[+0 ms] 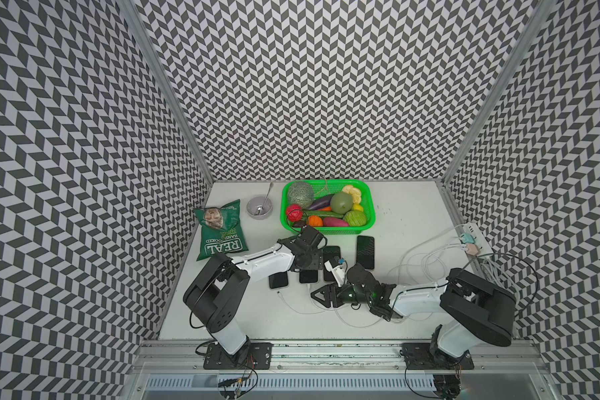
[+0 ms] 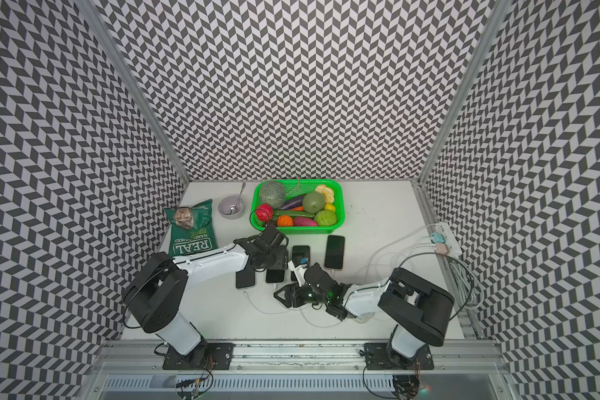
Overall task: Unplug the charging cable from the phone
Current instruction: Remove the charging cable from the phone.
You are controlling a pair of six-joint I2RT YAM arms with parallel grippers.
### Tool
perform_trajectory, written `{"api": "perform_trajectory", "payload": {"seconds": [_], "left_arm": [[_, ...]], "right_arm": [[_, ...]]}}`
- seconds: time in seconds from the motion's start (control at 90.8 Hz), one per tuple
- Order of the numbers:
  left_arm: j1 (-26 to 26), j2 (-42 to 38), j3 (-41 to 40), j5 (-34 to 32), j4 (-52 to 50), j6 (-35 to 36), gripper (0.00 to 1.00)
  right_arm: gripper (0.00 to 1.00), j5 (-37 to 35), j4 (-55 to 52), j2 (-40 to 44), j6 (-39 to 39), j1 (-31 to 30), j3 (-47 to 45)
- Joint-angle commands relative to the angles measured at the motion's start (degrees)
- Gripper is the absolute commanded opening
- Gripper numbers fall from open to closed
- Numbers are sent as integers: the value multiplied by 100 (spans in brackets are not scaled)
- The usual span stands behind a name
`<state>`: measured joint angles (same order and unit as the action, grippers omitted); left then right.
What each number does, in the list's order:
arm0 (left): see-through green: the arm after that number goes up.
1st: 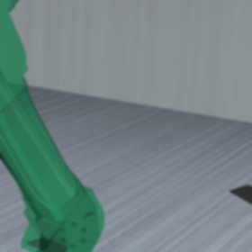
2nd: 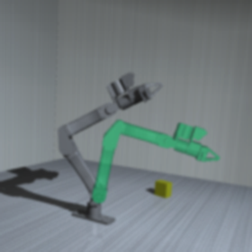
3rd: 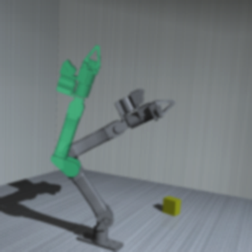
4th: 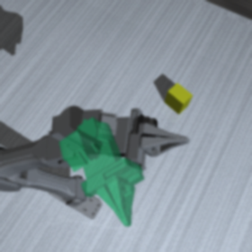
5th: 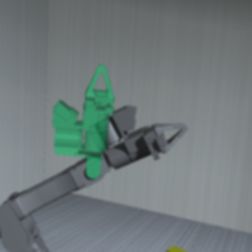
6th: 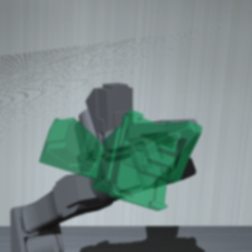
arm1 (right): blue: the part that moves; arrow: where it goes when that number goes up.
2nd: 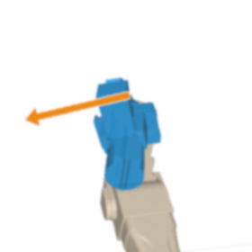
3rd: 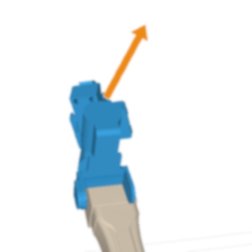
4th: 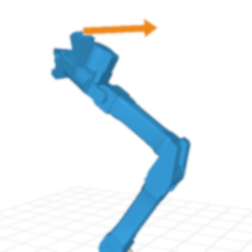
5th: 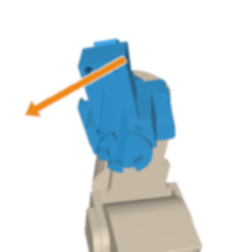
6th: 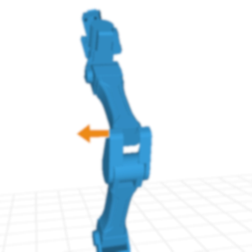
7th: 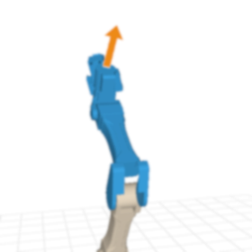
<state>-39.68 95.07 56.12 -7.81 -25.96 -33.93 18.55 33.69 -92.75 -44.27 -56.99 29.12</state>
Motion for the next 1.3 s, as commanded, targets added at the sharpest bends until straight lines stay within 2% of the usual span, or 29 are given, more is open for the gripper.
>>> {"api": "perform_trajectory", "payload": {"seconds": [0.0,0.463,1.289], "left_arm": [[-13,-254,191,51,19,86,0],[-13,-339,137,128,47,126,0],[-16,-388,163,183,90,96,0]], "right_arm": [[61,64,396,-174,-37,-37,155],[56,53,485,-632,-61,-32,303],[45,137,587,-828,-101,-40,365]]}}
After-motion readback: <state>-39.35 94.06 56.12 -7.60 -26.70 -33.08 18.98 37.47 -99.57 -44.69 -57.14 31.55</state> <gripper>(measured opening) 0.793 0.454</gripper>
